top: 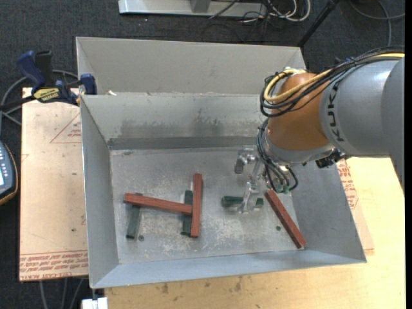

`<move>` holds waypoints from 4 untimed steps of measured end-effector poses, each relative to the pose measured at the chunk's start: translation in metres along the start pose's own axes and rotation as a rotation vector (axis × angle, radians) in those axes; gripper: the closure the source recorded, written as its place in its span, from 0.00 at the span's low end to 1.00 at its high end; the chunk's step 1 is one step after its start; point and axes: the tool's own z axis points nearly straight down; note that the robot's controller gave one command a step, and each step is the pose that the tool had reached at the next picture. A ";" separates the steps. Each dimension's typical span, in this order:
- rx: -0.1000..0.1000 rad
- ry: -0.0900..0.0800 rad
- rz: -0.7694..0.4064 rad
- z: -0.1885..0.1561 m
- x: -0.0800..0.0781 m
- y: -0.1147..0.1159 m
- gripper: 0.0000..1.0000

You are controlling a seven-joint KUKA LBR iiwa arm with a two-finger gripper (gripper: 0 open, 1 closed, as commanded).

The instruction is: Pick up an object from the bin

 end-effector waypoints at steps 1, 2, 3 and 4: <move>0.001 0.006 0.065 -0.004 0.011 -0.016 0.00; 0.001 0.008 0.199 0.033 0.027 -0.008 0.00; 0.002 0.006 0.198 0.033 0.026 -0.008 0.00; 0.002 0.004 0.197 0.032 0.026 -0.008 1.00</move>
Offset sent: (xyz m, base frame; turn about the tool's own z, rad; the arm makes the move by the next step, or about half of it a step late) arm -0.0129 -0.0150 0.0041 0.0661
